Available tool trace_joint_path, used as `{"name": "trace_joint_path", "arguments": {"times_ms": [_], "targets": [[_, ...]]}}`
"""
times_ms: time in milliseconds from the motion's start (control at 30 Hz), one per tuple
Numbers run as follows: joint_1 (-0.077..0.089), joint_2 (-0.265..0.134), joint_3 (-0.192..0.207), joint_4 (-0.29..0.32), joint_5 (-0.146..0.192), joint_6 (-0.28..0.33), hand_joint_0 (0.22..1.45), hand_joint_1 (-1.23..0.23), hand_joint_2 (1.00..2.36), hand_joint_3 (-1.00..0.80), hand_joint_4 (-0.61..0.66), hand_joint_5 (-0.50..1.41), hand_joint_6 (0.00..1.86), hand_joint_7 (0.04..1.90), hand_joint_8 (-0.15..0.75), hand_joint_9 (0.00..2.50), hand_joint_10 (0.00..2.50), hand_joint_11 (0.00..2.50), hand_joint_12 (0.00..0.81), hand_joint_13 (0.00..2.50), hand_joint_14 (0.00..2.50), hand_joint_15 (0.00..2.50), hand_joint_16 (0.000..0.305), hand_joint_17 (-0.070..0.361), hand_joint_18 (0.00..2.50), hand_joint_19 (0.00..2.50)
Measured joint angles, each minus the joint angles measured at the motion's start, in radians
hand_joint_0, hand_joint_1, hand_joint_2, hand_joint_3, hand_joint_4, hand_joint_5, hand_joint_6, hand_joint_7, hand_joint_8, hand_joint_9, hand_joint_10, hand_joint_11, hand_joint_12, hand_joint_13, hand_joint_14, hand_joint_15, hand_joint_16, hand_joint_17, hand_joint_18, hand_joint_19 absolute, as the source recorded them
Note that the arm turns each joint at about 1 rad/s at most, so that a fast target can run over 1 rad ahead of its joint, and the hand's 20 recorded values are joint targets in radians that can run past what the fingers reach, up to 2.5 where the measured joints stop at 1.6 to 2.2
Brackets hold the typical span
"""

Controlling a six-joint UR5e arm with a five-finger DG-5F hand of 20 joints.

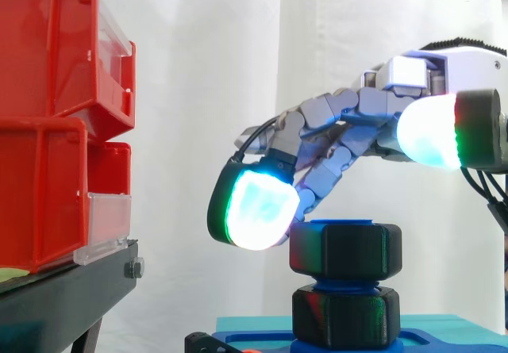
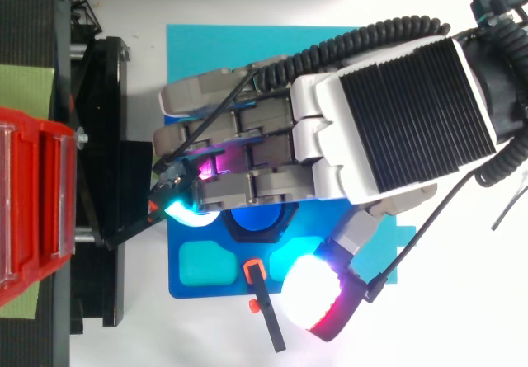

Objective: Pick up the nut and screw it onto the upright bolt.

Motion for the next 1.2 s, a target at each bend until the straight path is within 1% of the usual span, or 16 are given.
{"name": "trace_joint_path", "arguments": {"times_ms": [33,167,400,567,867,1067,1133,1200], "targets": [[0.0,0.0,-0.002,0.0,0.0,0.0,0.52,-0.09,1.0,-0.5,0.25,-0.07,0.5,0.92,0.231,0.69,0.0,0.0,0.287,0.38,0.0,0.0,0.031,0.071,0.06,0.0],[-0.001,0.0,-0.01,0.001,-0.001,0.001,0.52,-0.09,1.0,-0.5,0.26,-0.06,0.5,1.04,0.234,0.7,0.0,0.0,0.287,0.38,0.0,0.0,0.031,0.07,0.06,0.0],[-0.002,0.0,-0.021,0.014,-0.004,0.003,0.53,-0.09,1.0,-0.5,0.21,-0.04,0.5,1.26,0.242,0.74,0.0,0.0,0.277,0.42,0.0,0.0,0.029,0.064,0.09,0.0],[-0.005,0.0,-0.021,0.016,-0.006,0.001,0.54,-0.1,1.0,-0.5,0.19,-0.03,0.5,1.35,0.247,0.76,0.0,0.0,0.273,0.44,0.0,0.0,0.028,0.063,0.1,0.0],[-0.026,0.0,-0.022,0.026,-0.032,-0.003,0.54,-0.12,1.0,-0.5,0.19,-0.02,0.5,1.45,0.255,0.78,0.0,0.0,0.266,0.47,0.0,0.0,0.026,0.06,0.13,0.0],[-0.045,0.0,-0.022,0.027,-0.048,-0.016,0.54,-0.14,1.0,-0.5,0.19,0.0,0.5,1.53,0.26,0.83,0.0,0.0,0.256,0.52,0.0,0.0,0.025,0.056,0.18,0.0],[-0.051,0.0,-0.022,0.025,-0.056,-0.018,0.55,-0.15,1.0,-0.5,0.18,0.0,0.52,1.52,0.262,0.85,0.0,0.0,0.252,0.54,0.0,0.0,0.025,0.055,0.19,0.0],[-0.058,0.0,-0.022,0.024,-0.065,-0.02,0.55,-0.17,1.0,-0.5,0.18,0.0,0.56,1.46,0.267,0.91,0.0,0.0,0.239,0.59,0.0,0.0,0.023,0.051,0.24,0.0]]}}
